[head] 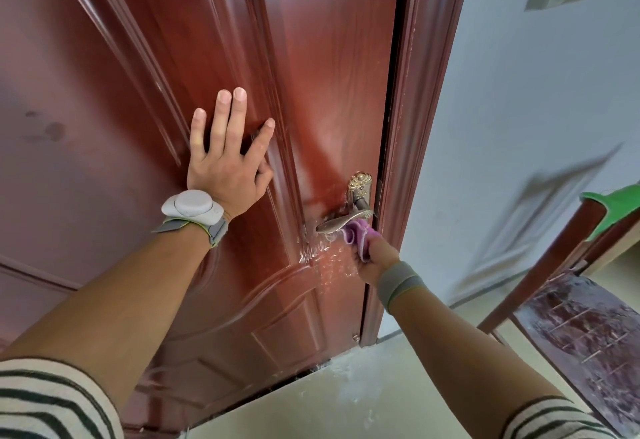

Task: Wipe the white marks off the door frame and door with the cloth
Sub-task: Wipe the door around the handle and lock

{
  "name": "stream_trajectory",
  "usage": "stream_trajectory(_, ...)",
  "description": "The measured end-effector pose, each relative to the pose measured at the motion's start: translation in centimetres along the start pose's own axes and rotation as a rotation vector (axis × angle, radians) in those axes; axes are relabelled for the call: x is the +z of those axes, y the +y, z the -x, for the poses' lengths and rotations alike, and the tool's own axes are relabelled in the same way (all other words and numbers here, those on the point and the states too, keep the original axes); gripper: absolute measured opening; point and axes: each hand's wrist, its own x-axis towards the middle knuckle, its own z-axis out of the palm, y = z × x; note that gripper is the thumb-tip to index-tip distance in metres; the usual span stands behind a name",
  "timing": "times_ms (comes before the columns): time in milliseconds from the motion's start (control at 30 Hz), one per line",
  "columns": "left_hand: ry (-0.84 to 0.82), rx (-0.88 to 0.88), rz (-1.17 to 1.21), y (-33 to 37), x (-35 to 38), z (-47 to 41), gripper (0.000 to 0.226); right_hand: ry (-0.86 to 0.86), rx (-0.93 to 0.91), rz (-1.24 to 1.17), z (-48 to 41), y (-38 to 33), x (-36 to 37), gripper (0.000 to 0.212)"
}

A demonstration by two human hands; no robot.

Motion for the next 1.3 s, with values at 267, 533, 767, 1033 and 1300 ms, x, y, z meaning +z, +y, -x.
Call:
stream_trajectory(267,0.001,0.003,0.000,0.0,0.0,-0.1,0.051,0.421,-0.587,0.260,-0.4,-2.5,-1.0,0.020)
stream_trajectory(533,-0.007,-0.005,0.021,0.0,-0.2,-0.1,0.048,-0.002,-1.161,1.269,2.6,-5.0,0.2,0.032)
stream_trajectory(767,0.000,-0.002,0.018,-0.1,-0.1,0.0,0.048,-0.021,-1.306,1.541,3.9,-2.8,0.7,0.035)
stream_trajectory(1033,-0.001,-0.003,0.024,0.0,-0.1,-0.1,0.048,-0.466,-1.088,1.665,5.7,1.5,1.2,0.031)
stream_trajectory(1300,-0.012,0.007,0.036,0.0,-0.3,-0.2,0.049,0.116,-1.260,0.991,4.9,-0.1,0.3,0.022)
